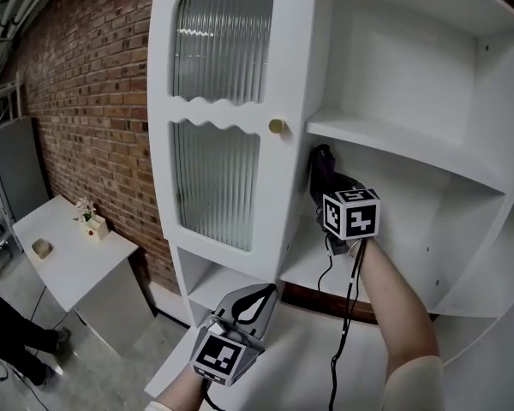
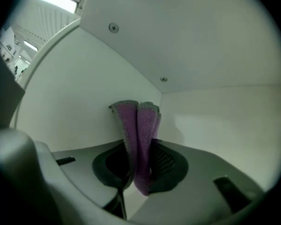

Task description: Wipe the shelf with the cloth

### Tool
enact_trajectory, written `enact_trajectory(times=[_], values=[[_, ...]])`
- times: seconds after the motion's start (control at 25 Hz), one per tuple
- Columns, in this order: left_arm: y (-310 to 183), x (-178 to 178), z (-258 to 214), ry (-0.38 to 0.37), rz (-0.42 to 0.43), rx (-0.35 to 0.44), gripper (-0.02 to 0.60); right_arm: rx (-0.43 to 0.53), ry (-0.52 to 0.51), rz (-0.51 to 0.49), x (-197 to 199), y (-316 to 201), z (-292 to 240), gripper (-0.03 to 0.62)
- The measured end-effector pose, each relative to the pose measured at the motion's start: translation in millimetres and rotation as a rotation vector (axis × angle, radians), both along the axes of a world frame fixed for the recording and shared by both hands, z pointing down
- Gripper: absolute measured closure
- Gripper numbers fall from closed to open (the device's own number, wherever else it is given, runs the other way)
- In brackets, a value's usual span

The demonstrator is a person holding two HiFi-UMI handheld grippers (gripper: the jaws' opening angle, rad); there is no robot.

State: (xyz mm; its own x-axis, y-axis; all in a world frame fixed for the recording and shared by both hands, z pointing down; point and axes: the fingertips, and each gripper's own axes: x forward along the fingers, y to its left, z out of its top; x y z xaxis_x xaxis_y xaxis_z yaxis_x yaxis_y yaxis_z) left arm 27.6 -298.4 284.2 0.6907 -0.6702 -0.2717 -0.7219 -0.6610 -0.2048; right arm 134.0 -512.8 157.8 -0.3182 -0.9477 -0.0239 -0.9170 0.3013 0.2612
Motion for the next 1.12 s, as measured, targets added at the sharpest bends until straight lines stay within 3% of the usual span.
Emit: enact_trajectory(times=[0.2, 0.44, 0.6, 0.8, 1.12], values=[[-10.6, 3.4, 15.7, 0.009, -0.002, -0.033, 0.568, 0.002, 0.003, 0.032, 5.0, -25.8, 6.7, 0.513], [-14.7, 0.5, 24.4, 0.012, -0.01, -0.051, 0.568, 0.001, 0.017, -0.075, -3.5, -26.3, 13.7, 0.513], [-11.7, 0.5, 28.3, 0.007, -0.015, -0.053, 0.568, -0.005, -0.01, -0.15, -11.8, -7.6, 17.2, 0.513], [-8.0, 3.3, 26.8, -0.004, -0.032, -0.044, 0.568, -0.008, 0.039, -0.218, -26.7, 28.7, 20.9, 0.513], [4.7, 12.0, 25.3, -0.016, -0.023, -0.022, 0.568, 0.019, 0.105, -0.241, -50.0, 79.5, 25.2, 0.51]])
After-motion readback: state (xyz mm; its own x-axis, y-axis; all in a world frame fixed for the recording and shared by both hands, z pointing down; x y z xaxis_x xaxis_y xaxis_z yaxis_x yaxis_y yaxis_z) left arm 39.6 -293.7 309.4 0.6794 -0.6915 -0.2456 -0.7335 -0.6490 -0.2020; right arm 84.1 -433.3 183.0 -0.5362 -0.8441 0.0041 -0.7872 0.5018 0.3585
